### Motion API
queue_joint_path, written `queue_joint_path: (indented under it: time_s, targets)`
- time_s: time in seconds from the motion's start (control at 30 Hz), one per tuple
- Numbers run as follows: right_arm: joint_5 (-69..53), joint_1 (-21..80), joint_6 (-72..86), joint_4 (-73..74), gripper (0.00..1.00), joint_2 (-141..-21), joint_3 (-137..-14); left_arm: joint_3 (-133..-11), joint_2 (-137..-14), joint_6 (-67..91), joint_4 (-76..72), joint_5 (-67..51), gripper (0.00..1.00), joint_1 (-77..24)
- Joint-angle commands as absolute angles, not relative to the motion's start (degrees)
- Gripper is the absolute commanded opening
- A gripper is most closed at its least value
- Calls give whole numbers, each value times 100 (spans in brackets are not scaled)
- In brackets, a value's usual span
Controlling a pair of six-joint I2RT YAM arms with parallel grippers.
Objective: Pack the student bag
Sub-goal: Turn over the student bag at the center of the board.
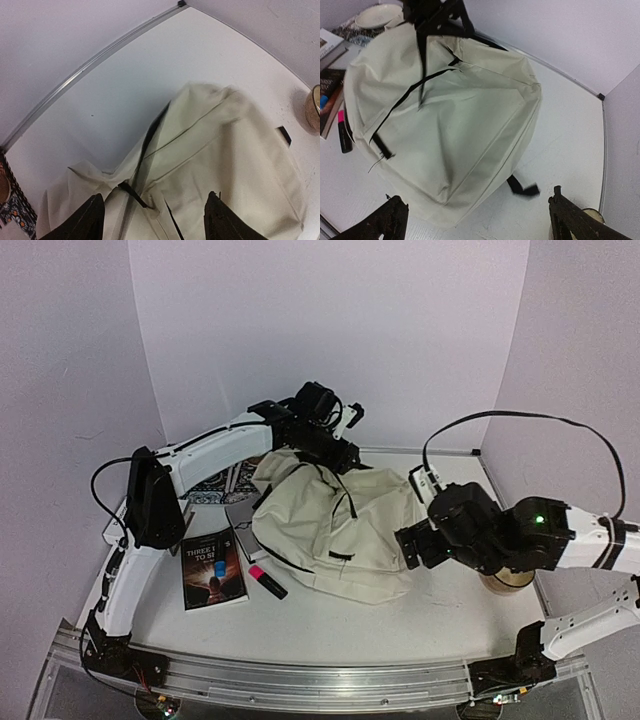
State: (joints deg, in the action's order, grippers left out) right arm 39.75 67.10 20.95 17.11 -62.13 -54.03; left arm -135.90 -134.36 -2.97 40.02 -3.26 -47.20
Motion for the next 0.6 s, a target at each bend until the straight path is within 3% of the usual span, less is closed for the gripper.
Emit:
queue_joint_path:
  time_s: [0.0, 0.27, 0.57]
  targets:
    - [3752, 6530, 2300, 1730, 98, -6881, -5709, -13122, -12595, -50, 3526, -127, 75, -4687]
    - [2433, 5785, 2113, 1173, 98, -7752, -5732, -11764, -11256, 559, 3121, 251, 85, -4661]
    - [1302, 4908, 2151, 434, 98, -8117, -5216, -9437, -9679, 921, 2586, 1118, 92, -4519]
